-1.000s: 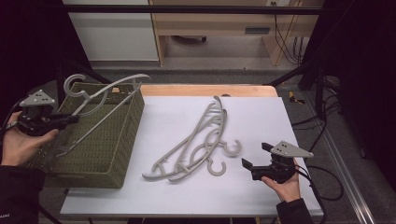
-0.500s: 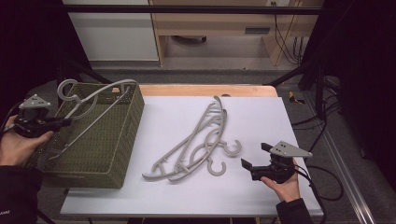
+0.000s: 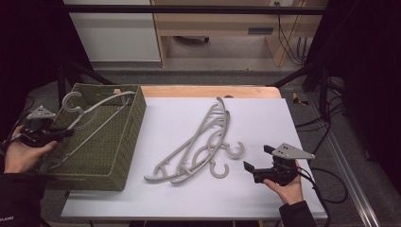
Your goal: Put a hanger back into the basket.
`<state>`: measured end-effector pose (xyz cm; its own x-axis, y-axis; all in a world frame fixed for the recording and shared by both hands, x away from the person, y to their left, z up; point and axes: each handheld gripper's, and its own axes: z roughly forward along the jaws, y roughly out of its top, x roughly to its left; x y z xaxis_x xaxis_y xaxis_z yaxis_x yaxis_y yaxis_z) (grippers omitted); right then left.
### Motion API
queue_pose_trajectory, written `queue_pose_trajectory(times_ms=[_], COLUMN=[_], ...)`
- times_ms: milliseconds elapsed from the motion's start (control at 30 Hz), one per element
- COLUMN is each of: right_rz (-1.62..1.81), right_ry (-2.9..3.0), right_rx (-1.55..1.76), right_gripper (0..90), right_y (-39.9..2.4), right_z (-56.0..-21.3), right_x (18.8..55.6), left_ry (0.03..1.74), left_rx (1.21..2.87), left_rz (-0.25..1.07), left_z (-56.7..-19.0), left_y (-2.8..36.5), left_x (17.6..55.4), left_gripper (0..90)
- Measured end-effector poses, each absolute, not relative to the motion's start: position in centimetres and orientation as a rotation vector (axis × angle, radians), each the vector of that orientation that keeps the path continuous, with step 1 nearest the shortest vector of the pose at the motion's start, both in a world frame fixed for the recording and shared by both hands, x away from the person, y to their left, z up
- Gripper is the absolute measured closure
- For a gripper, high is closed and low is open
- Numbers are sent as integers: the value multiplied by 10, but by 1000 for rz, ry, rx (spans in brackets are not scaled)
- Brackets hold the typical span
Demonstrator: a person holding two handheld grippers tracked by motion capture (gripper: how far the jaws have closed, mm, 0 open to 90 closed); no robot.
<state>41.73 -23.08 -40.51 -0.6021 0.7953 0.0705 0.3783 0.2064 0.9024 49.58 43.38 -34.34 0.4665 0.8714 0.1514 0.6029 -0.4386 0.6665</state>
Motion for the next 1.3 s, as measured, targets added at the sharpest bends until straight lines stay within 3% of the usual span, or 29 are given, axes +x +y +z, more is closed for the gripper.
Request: queue_pose_trajectory(times_ms=[433,633,1033,1300], right_rz=[1366,1365,1374,1391], right_ry=[2088,2090,2080,2063], right_rx=[1092,1091,1088,1094], right_gripper=[45,45,45,44], right_y=[-230,-229,-230,-232], right_z=[-406,-406,-405,-403], right_x=[417,418,417,417], left_ry=[1370,1454,1456,1272], left_rx=[2190,2158,2049,1901], left_rz=[580,611,655,646], left_z=[-378,-381,-370,-351], left_y=[425,433,439,407], left_x=[514,513,502,483], left_gripper=[780,750,606,426])
